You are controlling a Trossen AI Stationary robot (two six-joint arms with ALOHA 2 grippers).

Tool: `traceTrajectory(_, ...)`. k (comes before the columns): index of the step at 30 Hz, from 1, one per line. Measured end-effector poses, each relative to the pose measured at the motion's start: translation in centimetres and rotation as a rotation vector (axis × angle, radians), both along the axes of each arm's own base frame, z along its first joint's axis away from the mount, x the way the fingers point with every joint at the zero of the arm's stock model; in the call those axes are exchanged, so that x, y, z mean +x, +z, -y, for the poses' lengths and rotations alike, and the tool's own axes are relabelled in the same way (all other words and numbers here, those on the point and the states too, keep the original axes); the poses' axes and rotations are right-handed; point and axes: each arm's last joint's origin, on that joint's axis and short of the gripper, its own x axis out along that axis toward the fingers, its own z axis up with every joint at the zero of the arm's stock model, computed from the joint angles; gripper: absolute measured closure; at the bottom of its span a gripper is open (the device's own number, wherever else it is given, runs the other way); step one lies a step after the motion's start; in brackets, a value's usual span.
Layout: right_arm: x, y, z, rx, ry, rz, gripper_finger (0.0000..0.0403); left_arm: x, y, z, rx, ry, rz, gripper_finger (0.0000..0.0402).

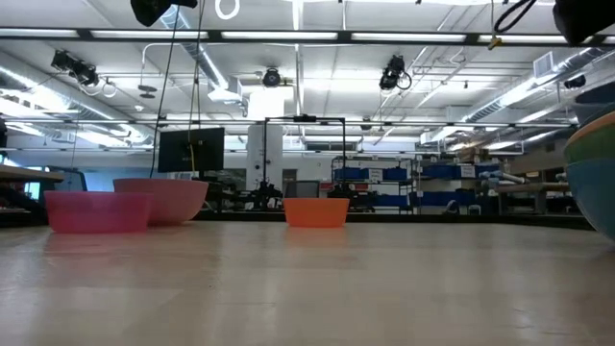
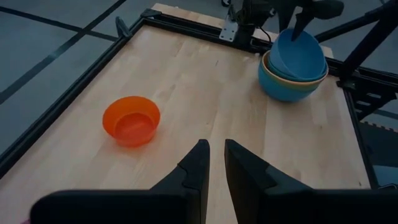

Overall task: Nest bowls inside each other
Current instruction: Stack the blue bowl into the dark green bowl

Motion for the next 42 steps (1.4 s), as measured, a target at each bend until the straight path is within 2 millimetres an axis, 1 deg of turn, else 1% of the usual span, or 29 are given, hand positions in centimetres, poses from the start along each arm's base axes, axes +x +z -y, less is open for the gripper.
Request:
traceTrajectory(5, -0.8, 0.4, 0.5, -0.019, -0.043, 0.032, 0.0243, 0.0, 0.0, 0.0, 0.000, 0.001, 0.000, 0.0344)
traceTrajectory(8, -1.1, 0.5, 0.7, -0.031, -0.055, 0.013, 0.0245, 0.0, 0.0, 0.0, 0.000, 0.001, 0.000, 0.0344)
traceTrajectory(17, -1.3, 0.6, 0.8, -0.014, -0.060, -0.013, 0.0245, 0.0, 0.0, 0.0, 0.000, 0.002, 0.000, 0.0344)
traceTrajectory(19, -1.3, 1.2, 0.7, 0.001, -0.065, 0.003, 0.0246, 0.0, 0.0, 0.0, -0.003, 0.003, 0.001, 0.0344)
traceTrajectory(22, -1.3, 2.7, 0.6, 0.004, -0.069, 0.066, 0.0247, 0.0, 0.0, 0.0, -0.004, 0.004, 0.001, 0.0344)
traceTrajectory(24, -1.2, 3.7, 0.7, -0.029, -0.080, 0.133, 0.0248, 0.0, 0.0, 0.0, -0.003, 0.004, 0.001, 0.0344)
traceTrajectory(26, -1.3, 4.1, 0.8, -0.082, -0.089, 0.172, 0.0248, 0.0, 0.0, 0.0, -0.003, 0.004, 0.001, 0.0344)
traceTrajectory(30, -1.2, 3.9, 1.0, -0.169, -0.099, 0.190, 0.0248, 0.0, 0.0, 0.0, 0.002, 0.010, 0.001, 0.0344)
traceTrajectory(36, -0.6, 2.2, 0.6, -0.241, -0.092, 0.092, 0.0248, 0.0, 0.0, 0.0, 0.004, 0.011, 0.000, 0.0344)
traceTrajectory(42, 0.4, 1.1, -0.1, -0.284, -0.076, 0.002, 0.0254, 0.0, 0.0, 0.0, 0.005, 0.010, 0.000, 0.0344)
